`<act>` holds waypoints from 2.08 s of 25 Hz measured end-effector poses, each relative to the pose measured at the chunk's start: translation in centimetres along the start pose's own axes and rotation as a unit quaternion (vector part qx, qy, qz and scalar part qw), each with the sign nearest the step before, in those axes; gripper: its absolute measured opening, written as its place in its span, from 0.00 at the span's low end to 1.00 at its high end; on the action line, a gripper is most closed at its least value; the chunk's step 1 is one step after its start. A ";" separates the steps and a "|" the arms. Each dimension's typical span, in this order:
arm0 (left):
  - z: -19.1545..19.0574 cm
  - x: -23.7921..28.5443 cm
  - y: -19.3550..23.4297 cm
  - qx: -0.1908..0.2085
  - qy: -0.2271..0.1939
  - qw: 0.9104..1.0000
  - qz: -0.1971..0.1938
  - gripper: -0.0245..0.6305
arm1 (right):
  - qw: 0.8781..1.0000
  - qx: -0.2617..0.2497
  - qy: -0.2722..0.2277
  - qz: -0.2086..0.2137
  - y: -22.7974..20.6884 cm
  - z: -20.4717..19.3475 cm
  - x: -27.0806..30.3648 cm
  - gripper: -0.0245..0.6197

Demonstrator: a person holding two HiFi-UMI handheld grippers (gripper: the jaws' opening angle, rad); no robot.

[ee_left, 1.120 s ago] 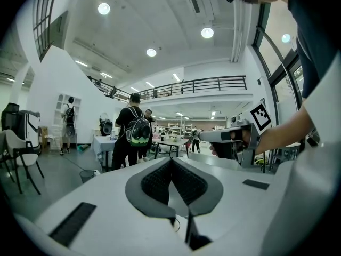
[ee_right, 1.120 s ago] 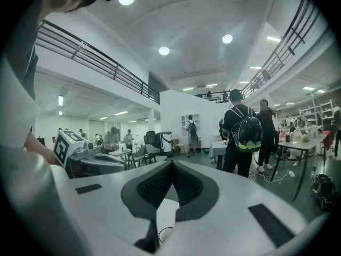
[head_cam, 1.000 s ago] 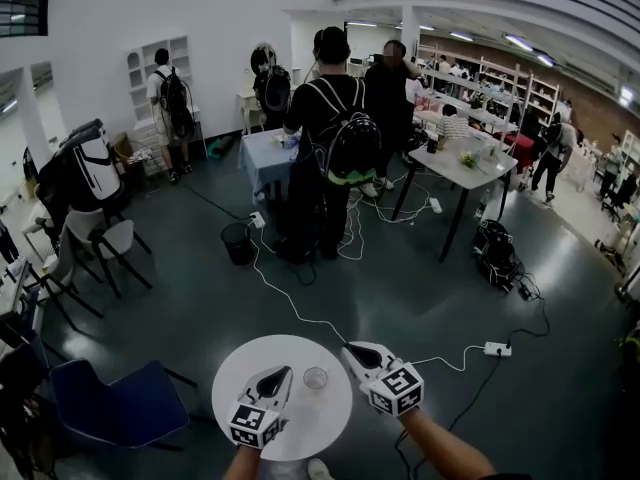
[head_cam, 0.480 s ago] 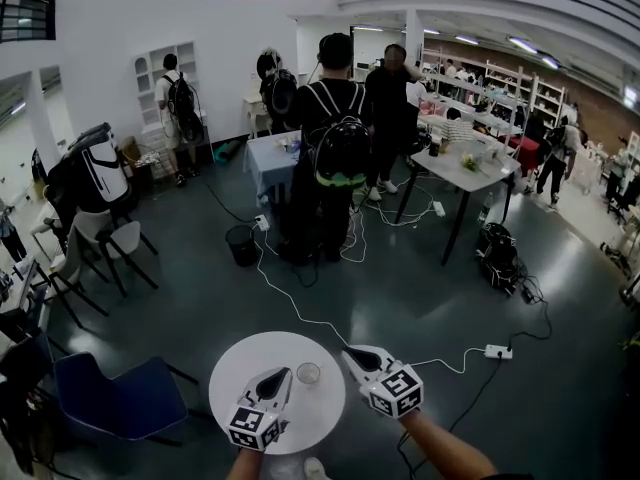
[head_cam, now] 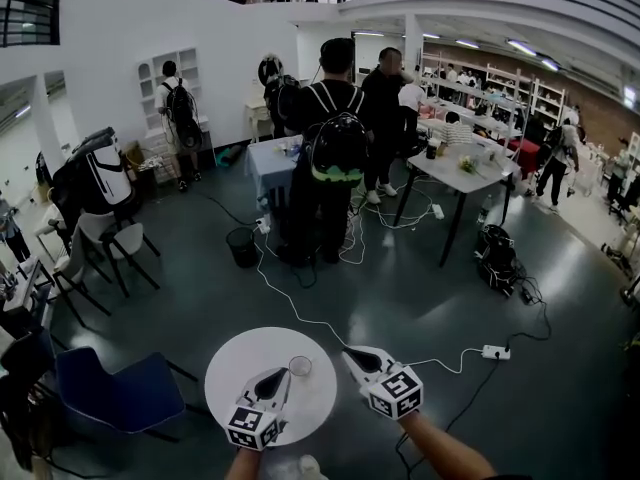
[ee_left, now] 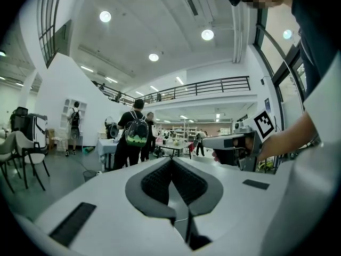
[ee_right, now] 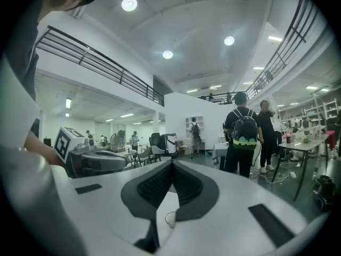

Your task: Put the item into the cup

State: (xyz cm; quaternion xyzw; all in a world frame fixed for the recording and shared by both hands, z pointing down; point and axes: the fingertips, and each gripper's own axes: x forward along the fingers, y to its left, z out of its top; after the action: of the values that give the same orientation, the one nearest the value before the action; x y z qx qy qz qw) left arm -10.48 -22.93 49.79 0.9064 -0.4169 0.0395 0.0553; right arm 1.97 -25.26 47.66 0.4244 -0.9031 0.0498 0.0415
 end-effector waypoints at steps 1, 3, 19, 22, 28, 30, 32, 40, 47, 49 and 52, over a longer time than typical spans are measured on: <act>0.2 -0.3 -0.8 0.000 -0.001 1.000 0.002 0.06 | 1.000 0.000 -0.001 0.000 0.1 0.0 -0.8 0.06; 0.8 -0.9 -2.3 0.002 -0.004 1.000 0.006 0.06 | 1.000 -0.002 -0.002 0.002 0.3 0.0 -2.3 0.06; -2.0 -4.5 -13.1 0.006 -0.002 1.000 0.026 0.06 | 1.000 -0.001 -0.010 0.022 1.4 -2.3 -13.1 0.06; -1.9 -5.2 -14.6 0.007 -0.003 0.999 0.031 0.06 | 1.000 0.000 -0.011 0.027 1.7 -2.3 -14.5 0.06; -2.6 -6.2 -17.3 0.006 0.003 0.999 0.044 0.06 | 0.999 0.006 -0.018 0.037 2.0 -2.9 -17.0 0.06; -2.9 -6.4 -18.0 0.007 0.003 0.999 0.046 0.06 | 0.999 0.007 -0.018 0.039 2.0 -3.3 -17.6 0.06; -3.0 -6.6 -18.3 0.007 0.003 0.999 0.049 0.06 | 0.999 0.008 -0.018 0.042 2.2 -3.4 -17.8 0.06; -3.2 -7.8 -18.6 0.004 -0.001 0.998 0.062 0.06 | 0.998 0.000 -0.011 0.056 3.2 -3.6 -17.9 0.06; -3.1 -10.1 -18.3 0.003 -0.002 0.997 0.073 0.06 | 0.998 -0.004 -0.018 0.066 5.2 -2.7 -18.0 0.06; -3.1 -10.8 -18.2 0.002 -0.006 0.997 0.073 0.06 | 0.998 -0.004 -0.017 0.066 5.9 -2.8 -18.0 0.06; -2.8 -11.8 -18.2 0.002 -0.009 0.998 0.070 0.06 | 0.998 -0.003 -0.018 0.064 7.0 -2.7 -18.0 0.06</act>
State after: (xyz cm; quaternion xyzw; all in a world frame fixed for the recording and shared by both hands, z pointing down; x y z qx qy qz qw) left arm -4.43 -1.92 49.93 0.8756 -0.4794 0.0357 0.0470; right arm 8.13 -6.80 47.84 0.3669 -0.9290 0.0421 0.0229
